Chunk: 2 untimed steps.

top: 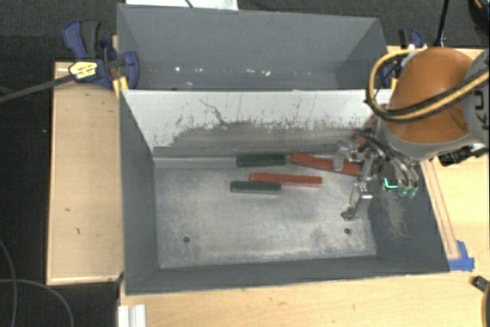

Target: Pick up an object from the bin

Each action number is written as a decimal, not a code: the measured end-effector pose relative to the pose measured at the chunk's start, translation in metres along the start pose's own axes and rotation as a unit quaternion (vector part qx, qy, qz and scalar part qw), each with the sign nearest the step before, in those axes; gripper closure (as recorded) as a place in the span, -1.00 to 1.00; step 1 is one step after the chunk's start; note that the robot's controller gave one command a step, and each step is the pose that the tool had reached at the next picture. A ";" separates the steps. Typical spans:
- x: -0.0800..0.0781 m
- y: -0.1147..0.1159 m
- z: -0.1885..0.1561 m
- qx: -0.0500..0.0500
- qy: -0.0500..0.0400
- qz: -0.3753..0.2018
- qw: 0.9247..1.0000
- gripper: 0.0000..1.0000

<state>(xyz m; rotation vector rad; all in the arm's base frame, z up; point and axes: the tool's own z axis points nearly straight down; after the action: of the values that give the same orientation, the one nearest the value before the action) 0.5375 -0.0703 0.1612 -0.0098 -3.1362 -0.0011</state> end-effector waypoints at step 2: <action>-0.036 0.022 0.089 0.000 -0.003 0.068 0.998 1.00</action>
Offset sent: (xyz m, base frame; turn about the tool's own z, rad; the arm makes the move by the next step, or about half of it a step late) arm 0.0354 0.0221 -0.0893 0.1402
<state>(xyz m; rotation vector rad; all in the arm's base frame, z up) 0.5735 -0.0482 0.0725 -0.2240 -3.1342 -0.0004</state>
